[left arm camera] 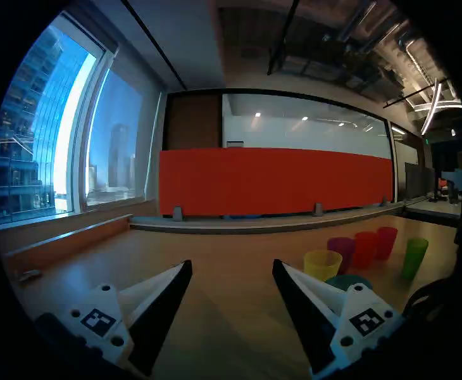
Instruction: Pour water
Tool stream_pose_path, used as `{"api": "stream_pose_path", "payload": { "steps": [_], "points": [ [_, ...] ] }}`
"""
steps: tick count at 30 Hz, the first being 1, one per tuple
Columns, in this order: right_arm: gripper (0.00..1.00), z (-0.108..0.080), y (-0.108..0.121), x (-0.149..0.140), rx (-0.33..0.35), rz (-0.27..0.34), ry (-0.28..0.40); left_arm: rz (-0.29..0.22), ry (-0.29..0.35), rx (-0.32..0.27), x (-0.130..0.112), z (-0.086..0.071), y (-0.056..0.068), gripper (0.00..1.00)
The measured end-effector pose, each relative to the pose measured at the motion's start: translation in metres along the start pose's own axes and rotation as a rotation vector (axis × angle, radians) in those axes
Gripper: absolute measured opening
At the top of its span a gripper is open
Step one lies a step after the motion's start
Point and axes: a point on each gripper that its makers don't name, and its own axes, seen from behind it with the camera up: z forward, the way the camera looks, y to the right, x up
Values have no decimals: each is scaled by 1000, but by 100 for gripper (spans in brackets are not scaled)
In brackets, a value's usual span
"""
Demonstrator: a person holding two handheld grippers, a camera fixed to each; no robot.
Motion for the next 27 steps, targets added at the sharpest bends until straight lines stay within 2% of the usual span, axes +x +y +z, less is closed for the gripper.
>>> {"api": "stream_pose_path", "payload": {
  "steps": [6,11,15,20,27],
  "points": [
    [99,5,-10,-5,28,10,16,0,0,0,0,0,0,94],
    [99,10,-18,-14,37,-19,26,0,0,0,0,0,0,94],
    [99,14,-15,-26,21,-29,20,0,0,0,0,0,0,94],
    [99,18,-5,-39,-8,-1,10,0,0,0,1,0,0,94],
    [99,22,3,-58,-15,45,-9,0,0,0,1,0,0,94]
  ]
}}
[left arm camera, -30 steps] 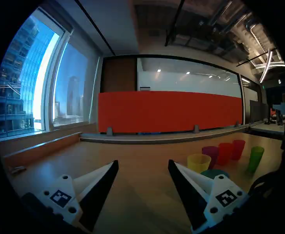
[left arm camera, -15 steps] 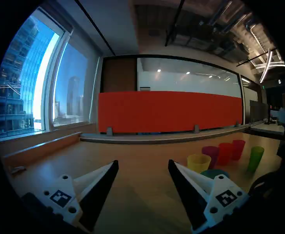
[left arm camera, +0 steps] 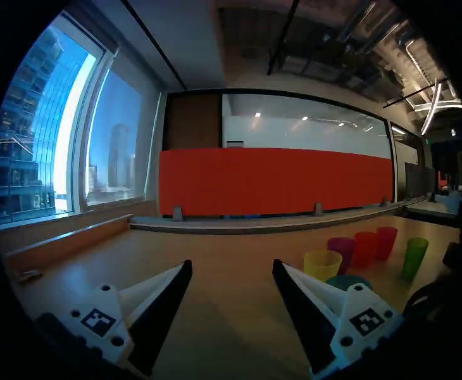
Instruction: Pour water
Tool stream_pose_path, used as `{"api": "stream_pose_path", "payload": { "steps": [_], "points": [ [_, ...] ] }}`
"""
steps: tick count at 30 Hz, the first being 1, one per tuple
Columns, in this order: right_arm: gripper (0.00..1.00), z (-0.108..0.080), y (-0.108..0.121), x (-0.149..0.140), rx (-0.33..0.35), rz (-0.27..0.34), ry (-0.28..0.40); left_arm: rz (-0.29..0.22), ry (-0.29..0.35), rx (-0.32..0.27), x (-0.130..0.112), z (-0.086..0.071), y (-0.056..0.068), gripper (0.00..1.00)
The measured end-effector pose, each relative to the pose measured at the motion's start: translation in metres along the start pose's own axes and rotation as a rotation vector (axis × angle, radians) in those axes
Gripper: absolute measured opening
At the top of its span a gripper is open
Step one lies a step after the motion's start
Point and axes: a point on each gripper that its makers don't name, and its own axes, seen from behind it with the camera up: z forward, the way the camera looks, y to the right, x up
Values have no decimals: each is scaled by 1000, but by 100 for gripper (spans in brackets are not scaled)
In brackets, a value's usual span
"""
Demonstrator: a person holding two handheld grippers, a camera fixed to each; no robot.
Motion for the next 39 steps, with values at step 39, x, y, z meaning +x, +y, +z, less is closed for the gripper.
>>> {"api": "stream_pose_path", "payload": {
  "steps": [39],
  "points": [
    [99,1,8,-42,-9,-9,-85,0,0,0,0,0,0,94]
  ]
}}
